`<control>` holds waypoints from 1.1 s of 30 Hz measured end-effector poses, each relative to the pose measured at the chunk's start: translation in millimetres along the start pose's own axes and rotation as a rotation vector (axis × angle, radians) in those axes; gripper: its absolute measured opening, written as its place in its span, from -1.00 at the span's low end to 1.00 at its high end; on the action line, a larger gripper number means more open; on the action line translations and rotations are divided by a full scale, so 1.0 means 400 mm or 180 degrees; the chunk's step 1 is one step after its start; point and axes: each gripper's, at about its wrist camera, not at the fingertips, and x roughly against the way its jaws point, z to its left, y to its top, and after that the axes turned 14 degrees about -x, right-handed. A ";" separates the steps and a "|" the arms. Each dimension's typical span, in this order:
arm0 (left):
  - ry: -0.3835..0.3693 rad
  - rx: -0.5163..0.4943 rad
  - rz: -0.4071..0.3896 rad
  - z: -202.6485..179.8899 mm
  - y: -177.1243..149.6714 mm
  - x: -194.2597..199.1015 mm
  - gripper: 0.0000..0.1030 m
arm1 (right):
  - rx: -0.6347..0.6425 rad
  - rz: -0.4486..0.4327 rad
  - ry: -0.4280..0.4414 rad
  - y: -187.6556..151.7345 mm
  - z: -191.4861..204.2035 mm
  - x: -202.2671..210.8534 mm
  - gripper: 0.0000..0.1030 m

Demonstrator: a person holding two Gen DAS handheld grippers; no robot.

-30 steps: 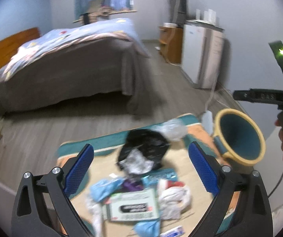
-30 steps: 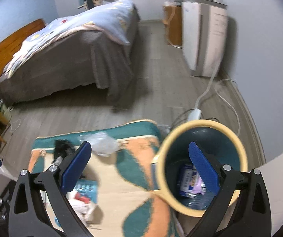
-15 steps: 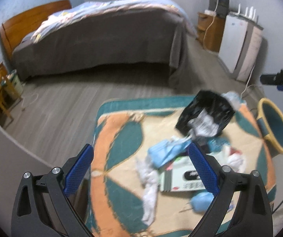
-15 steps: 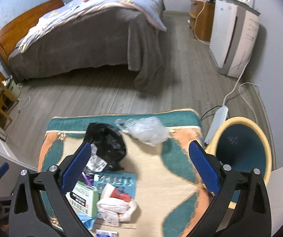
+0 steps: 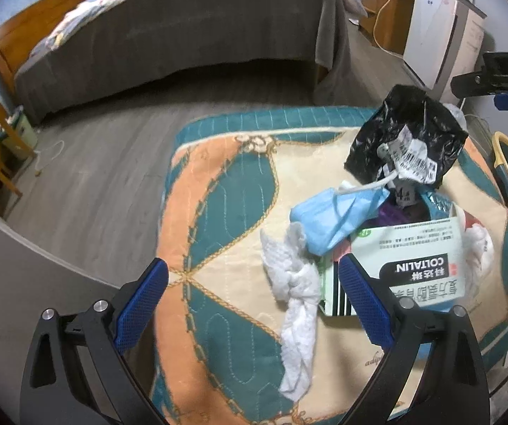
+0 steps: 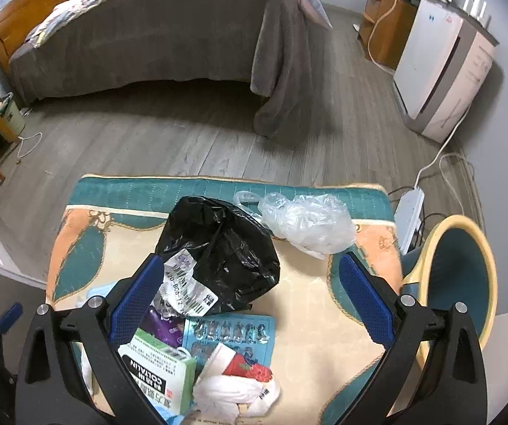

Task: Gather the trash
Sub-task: 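Grasp the black plastic bag with the right tool while the left grasps the white tissue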

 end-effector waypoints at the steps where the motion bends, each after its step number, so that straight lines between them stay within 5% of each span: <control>1: -0.0020 -0.0009 0.0013 -0.002 -0.001 -0.007 0.86 | -0.0023 0.0028 0.0002 0.001 -0.001 -0.010 0.89; 11: -0.0196 -0.0111 0.0242 -0.014 -0.020 -0.086 0.81 | -0.0104 0.0336 -0.0062 0.000 0.029 -0.127 0.89; 23: -0.0527 -0.0232 0.0352 -0.037 -0.034 -0.116 0.17 | 0.0082 0.0774 -0.0112 -0.041 0.069 -0.221 0.88; 33: -0.0715 -0.0392 0.0348 -0.073 -0.037 -0.101 -0.43 | 0.0059 0.0874 0.0139 -0.047 0.054 -0.196 -0.21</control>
